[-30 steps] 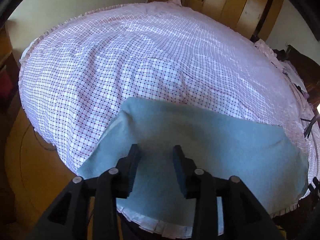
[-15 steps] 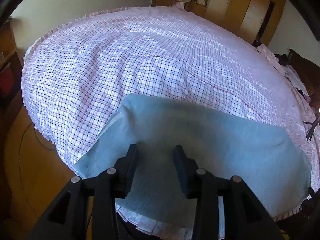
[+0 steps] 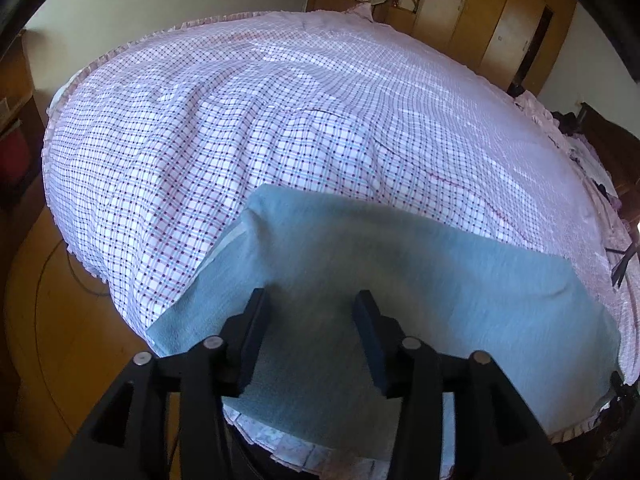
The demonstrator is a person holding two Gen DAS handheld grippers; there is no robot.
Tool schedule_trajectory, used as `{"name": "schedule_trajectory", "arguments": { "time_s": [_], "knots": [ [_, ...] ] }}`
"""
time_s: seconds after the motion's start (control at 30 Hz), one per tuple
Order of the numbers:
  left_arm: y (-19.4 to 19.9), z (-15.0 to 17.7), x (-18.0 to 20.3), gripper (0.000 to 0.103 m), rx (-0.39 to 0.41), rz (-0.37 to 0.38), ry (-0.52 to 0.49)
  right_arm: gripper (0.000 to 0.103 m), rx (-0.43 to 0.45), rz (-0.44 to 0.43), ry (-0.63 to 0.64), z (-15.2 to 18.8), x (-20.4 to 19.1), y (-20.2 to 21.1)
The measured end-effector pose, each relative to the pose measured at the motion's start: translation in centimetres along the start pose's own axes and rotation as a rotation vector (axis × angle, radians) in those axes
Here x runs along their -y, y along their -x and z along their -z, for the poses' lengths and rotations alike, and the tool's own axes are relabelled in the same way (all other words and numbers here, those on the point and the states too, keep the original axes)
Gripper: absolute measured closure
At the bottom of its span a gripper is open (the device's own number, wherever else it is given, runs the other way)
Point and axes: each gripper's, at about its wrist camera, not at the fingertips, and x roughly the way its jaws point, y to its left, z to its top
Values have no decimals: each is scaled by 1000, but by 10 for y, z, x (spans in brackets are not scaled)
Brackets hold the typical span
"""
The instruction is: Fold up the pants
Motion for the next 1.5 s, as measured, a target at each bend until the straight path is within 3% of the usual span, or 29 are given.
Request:
{"name": "schedule_trajectory", "arguments": {
  "time_s": [0.07,0.13,0.27,0.4,0.53,0.77,0.83,0.93,1.13,1.3,1.5],
  "knots": [
    [-2,-1,0,41,-1,-32,-14,82,12,2,8,0,0,8],
    [-3,-1,-3,38,-7,-35,-2,83,35,-4,25,1,-6,16],
    [-5,-2,-8,37,-17,-17,28,90,63,-34,-16,0,-5,28],
    [-4,-1,-6,37,-16,-28,8,91,-8,73,-50,4,13,17],
    [-2,1,0,37,-7,-52,-29,91,-21,17,-134,9,28,12],
    [-3,2,2,36,-13,-62,-46,74,-28,-88,-210,4,33,-5],
    [-3,1,2,36,-24,-65,-58,76,-16,-87,-177,4,32,-8],
    [-3,-2,1,36,-36,-66,-69,87,-26,-43,-133,4,30,-8],
    [1,-4,5,36,-52,-80,-114,92,-25,-28,-104,-1,26,-3],
    [12,-7,13,36,-39,-141,-198,92,19,-15,75,-17,-19,18],
    [24,-7,14,36,-19,-111,-197,92,37,-73,263,-35,-87,29]
  ]
}}
